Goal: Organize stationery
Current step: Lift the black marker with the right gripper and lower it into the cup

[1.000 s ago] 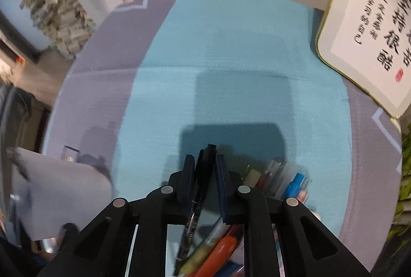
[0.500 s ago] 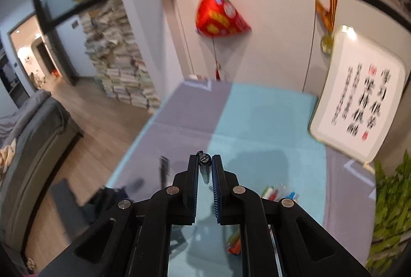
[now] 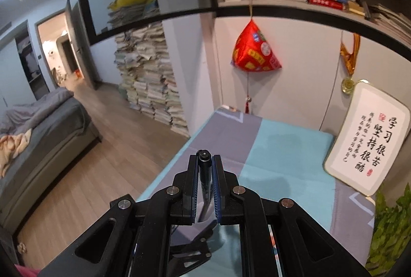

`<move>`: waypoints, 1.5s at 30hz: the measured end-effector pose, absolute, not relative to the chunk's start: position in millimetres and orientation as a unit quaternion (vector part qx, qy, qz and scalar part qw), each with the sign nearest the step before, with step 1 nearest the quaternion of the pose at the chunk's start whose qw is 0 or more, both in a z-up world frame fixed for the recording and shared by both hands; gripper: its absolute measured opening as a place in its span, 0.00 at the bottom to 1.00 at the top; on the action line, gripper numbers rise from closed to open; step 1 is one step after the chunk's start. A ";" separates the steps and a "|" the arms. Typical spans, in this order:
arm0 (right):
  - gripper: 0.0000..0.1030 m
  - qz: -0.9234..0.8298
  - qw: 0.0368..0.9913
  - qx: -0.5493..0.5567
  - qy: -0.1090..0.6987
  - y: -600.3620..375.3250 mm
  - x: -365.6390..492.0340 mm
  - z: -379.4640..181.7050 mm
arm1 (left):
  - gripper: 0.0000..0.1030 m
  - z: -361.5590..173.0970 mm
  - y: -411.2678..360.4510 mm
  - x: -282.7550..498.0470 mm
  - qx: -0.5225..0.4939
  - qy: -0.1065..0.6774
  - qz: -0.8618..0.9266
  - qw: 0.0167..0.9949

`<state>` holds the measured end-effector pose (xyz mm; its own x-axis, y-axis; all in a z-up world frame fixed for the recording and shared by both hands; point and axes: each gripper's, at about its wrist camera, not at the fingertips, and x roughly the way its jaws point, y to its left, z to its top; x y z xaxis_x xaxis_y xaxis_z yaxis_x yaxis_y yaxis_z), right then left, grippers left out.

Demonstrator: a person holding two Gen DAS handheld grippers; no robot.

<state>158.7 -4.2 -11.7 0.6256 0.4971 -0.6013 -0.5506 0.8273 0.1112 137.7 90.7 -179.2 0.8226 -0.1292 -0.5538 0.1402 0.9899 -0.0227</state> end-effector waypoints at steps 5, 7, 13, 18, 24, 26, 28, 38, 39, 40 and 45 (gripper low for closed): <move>0.11 0.299 0.880 -0.051 0.365 11.0 174.3 -42.5 | 0.67 -179.2 90.7 137.8 0.010 0.289 -0.071 0.955; 0.11 0.303 0.873 -0.048 0.379 13.6 178.6 -50.9 | 0.67 -179.2 90.6 138.2 0.010 0.289 -0.071 0.955; 0.11 0.307 0.863 -0.050 0.398 20.5 185.8 -64.5 | 0.67 -179.1 90.7 138.2 0.010 0.289 -0.071 0.955; 0.11 0.308 0.854 -0.055 0.417 28.4 193.6 -78.6 | 0.67 -178.9 91.1 137.8 0.010 0.290 -0.071 0.955; 0.11 0.306 0.843 -0.048 0.439 29.7 201.8 -92.7 | 0.67 -178.8 91.1 137.7 0.010 0.290 -0.071 0.955; 0.11 0.307 0.842 -0.046 0.440 29.1 202.4 -93.7 | 0.67 -179.0 91.1 138.2 0.010 0.290 -0.071 0.954; 0.11 0.309 0.842 -0.045 0.441 29.3 202.5 -93.8 | 0.67 -179.5 91.7 139.3 0.010 0.291 -0.071 0.954; 0.11 0.317 0.837 -0.034 0.446 26.5 200.3 -94.3 | 0.67 -180.2 92.2 139.3 0.010 0.293 -0.071 0.953; 0.11 0.317 0.837 -0.034 0.445 26.1 199.9 -93.9 | 0.67 -180.3 92.2 138.8 0.010 0.293 -0.071 0.953; 0.11 0.318 0.837 -0.034 0.444 25.7 198.6 -93.2 | 0.67 -180.6 92.1 139.0 0.010 0.293 -0.071 0.953; 0.11 0.331 0.838 -0.024 0.434 23.2 193.1 -86.2 | 0.67 -180.6 92.4 138.6 0.010 0.293 -0.071 0.953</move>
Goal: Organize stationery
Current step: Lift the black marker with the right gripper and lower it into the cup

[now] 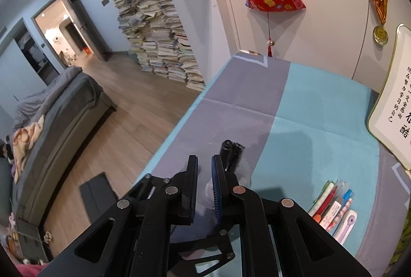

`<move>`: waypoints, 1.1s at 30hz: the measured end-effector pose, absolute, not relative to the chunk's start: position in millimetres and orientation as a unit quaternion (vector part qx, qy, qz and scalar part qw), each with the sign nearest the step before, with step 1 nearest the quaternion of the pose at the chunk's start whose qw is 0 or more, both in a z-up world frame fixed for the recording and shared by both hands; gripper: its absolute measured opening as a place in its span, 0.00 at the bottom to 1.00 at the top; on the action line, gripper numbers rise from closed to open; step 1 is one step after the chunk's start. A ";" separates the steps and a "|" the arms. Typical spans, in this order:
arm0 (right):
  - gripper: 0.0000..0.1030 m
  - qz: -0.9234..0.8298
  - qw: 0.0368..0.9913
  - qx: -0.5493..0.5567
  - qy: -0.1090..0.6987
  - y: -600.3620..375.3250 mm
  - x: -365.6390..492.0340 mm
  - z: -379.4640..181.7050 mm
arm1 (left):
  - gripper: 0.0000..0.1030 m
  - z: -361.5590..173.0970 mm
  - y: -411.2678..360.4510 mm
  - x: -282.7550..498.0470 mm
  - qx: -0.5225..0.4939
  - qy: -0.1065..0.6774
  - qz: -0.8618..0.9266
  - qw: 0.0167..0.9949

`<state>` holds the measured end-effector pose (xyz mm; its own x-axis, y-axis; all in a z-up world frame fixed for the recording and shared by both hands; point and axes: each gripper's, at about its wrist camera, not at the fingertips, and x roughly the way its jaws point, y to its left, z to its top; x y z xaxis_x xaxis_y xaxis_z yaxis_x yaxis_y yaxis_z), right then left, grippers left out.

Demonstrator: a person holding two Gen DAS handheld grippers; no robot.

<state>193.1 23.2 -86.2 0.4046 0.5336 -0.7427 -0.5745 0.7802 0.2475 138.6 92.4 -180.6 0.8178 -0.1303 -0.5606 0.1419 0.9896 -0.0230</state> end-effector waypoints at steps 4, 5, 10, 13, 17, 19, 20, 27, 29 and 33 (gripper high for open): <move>0.11 0.326 0.846 -0.022 0.422 19.0 189.9 -78.2 | 0.67 -180.5 92.1 139.1 0.010 0.293 -0.071 0.953; 0.11 0.323 0.848 -0.022 0.420 16.4 189.4 -76.9 | 0.67 -180.4 92.2 138.8 0.010 0.293 -0.071 0.953; 0.11 0.291 0.860 -0.011 0.419 -10.5 194.9 -76.2 | 0.67 -180.4 92.1 139.1 0.010 0.293 -0.071 0.953; 0.11 0.251 0.867 0.004 0.431 -35.5 206.0 -84.2 | 0.67 -180.6 92.1 139.5 0.010 0.293 -0.071 0.953; 0.11 0.183 0.868 0.026 0.461 -71.7 224.9 -108.1 | 0.67 -180.6 92.2 139.3 0.011 0.293 -0.071 0.953; 0.11 0.163 0.859 0.036 0.483 -84.3 235.6 -124.9 | 0.67 -180.6 92.4 139.1 0.011 0.293 -0.071 0.953; 0.11 0.157 0.854 0.041 0.494 -88.4 241.3 -132.4 | 0.67 -180.6 92.3 139.2 0.010 0.293 -0.071 0.953; 0.11 0.141 0.830 0.054 0.537 -90.8 267.2 -164.5 | 0.67 -180.6 92.4 139.2 0.010 0.293 -0.071 0.953; 0.11 0.139 0.827 0.053 0.542 -90.2 270.8 -170.3 | 0.67 -180.7 92.4 139.2 0.011 0.293 -0.071 0.953; 0.11 0.129 0.821 0.052 0.554 -88.8 277.2 -182.1 | 0.67 -180.6 92.4 139.1 0.011 0.293 -0.071 0.953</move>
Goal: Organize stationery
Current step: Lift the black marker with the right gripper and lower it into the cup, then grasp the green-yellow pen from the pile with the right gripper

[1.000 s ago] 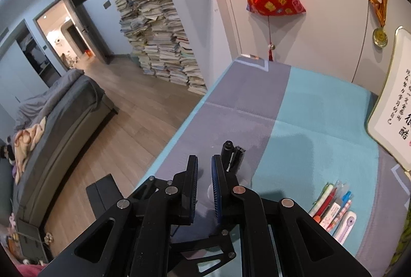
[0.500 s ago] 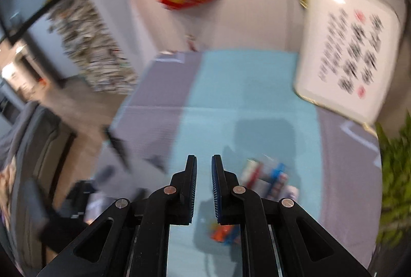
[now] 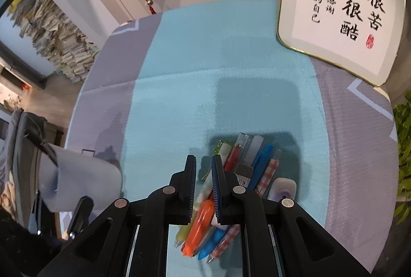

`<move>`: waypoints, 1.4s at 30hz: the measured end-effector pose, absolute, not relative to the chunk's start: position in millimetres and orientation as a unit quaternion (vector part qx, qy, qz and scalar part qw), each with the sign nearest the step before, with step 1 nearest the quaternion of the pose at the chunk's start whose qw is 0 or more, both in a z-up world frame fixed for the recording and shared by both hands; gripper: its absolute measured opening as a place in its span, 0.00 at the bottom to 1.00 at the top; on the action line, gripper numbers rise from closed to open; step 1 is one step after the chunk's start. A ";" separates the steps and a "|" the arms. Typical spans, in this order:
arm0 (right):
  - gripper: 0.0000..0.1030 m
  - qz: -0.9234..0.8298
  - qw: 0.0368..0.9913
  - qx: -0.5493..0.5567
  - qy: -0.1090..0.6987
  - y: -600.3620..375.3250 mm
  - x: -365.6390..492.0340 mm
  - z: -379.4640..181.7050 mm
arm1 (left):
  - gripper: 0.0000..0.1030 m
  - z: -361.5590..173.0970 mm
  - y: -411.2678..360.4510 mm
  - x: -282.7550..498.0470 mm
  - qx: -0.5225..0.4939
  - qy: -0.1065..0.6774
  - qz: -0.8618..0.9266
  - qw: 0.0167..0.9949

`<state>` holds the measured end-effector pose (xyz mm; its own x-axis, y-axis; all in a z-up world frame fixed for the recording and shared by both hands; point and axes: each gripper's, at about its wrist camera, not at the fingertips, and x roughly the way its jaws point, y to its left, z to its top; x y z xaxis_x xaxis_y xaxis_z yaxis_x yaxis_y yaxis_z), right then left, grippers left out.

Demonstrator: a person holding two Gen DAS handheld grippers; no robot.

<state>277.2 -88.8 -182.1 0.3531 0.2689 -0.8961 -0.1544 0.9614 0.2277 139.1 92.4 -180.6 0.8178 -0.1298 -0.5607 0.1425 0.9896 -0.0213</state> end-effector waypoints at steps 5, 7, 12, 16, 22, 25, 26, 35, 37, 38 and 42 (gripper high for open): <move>0.11 0.113 0.816 0.050 0.565 -88.4 284.8 -191.3 | 0.67 -180.6 92.4 139.3 0.011 0.293 -0.071 0.953; 0.11 0.102 0.813 0.049 0.571 -87.2 287.2 -196.0 | 0.67 -180.6 92.4 139.1 0.011 0.293 -0.071 0.953; 0.12 0.091 0.810 0.051 0.577 -84.3 289.2 -201.1 | 0.67 -180.6 92.4 139.1 0.011 0.293 -0.072 0.953; 0.27 0.091 0.809 0.044 0.579 -76.9 291.2 -203.6 | 0.67 -180.6 92.2 139.4 0.011 0.293 -0.072 0.953; 0.29 0.092 0.817 0.001 0.570 -59.0 293.7 -203.3 | 0.67 -179.5 93.7 137.2 0.012 0.287 -0.071 0.955; 0.15 0.101 0.817 -0.001 0.568 -59.4 291.1 -203.1 | 0.67 -175.8 93.8 130.3 0.016 0.269 -0.069 0.961; 0.15 0.104 0.816 0.006 0.568 -61.0 290.2 -202.8 | 0.69 -174.6 93.4 127.9 0.017 0.263 -0.069 0.962; 0.15 0.136 0.854 0.013 0.502 -63.4 253.6 -153.1 | 0.66 -171.4 95.9 129.2 0.012 0.253 -0.069 0.965; 0.14 0.146 0.870 0.002 0.471 -60.2 237.5 -132.5 | 0.66 -171.4 95.7 129.6 0.012 0.253 -0.068 0.965; 0.14 0.153 0.878 -0.003 0.454 -58.3 228.1 -121.5 | 0.66 -171.5 95.8 129.8 0.013 0.253 -0.068 0.965; 0.14 0.164 0.903 -0.016 0.397 -52.6 200.8 -83.2 | 0.67 -171.6 95.2 129.1 0.014 0.253 -0.068 0.965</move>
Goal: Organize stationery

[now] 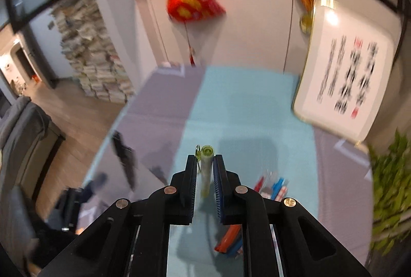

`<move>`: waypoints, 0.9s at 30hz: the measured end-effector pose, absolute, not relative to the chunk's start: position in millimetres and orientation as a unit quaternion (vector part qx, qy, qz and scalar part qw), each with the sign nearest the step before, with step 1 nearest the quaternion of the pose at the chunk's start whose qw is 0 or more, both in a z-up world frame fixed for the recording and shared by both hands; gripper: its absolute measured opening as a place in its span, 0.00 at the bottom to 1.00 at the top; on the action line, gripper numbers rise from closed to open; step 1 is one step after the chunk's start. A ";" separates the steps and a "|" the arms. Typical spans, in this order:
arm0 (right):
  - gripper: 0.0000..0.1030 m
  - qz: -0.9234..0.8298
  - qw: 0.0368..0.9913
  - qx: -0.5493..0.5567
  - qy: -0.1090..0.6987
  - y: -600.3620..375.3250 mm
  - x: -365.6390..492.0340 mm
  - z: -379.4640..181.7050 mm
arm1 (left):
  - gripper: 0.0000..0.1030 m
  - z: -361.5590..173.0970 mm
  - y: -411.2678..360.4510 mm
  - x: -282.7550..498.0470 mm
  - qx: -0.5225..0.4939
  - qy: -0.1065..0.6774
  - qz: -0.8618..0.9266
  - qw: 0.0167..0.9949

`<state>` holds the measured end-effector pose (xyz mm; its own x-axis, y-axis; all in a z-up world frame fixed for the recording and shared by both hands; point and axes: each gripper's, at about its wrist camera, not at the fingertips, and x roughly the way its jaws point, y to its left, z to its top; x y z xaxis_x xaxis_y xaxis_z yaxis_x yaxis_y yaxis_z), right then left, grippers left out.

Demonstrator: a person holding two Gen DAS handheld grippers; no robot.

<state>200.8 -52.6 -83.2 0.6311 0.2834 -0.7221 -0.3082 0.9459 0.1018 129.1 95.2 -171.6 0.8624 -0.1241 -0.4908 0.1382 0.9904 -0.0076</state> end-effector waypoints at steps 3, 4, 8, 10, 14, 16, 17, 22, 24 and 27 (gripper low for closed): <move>0.09 0.176 0.916 -0.019 0.360 -46.7 188.4 -54.9 | 0.67 -171.9 95.3 129.3 0.014 0.253 -0.068 0.965; 0.09 0.185 0.918 -0.018 0.351 -43.9 185.1 -45.3 | 0.67 -171.9 95.2 129.1 0.014 0.253 -0.068 0.965; 0.08 0.204 0.924 -0.027 0.324 -29.3 176.5 -18.1 | 0.67 -171.9 95.3 129.1 0.014 0.253 -0.068 0.965; 0.03 0.211 0.924 -0.026 0.319 -26.1 174.4 -12.2 | 0.67 -171.9 95.2 129.0 0.014 0.253 -0.068 0.965; 0.01 0.243 0.915 -0.015 0.322 -20.6 167.2 -6.2 | 0.67 -171.9 95.3 129.1 0.014 0.253 -0.068 0.965; 0.01 0.243 0.916 -0.023 0.319 -16.6 166.3 -8.6 | 0.67 -171.9 95.2 129.0 0.014 0.253 -0.068 0.965; 0.01 0.241 0.915 -0.030 0.322 -14.3 167.8 -11.3 | 0.67 -171.9 95.4 129.1 0.014 0.253 -0.068 0.965; 0.02 0.224 0.889 -0.038 0.396 -20.9 192.6 -52.5 | 0.67 -172.0 95.1 128.9 0.014 0.253 -0.068 0.965; 0.09 0.213 0.872 -0.046 0.438 -27.4 207.5 -78.9 | 0.67 -172.1 95.3 129.1 0.015 0.253 -0.068 0.965; 0.21 0.216 0.837 -0.052 0.500 -34.6 225.5 -124.0 | 0.67 -172.4 95.4 128.4 0.015 0.253 -0.068 0.965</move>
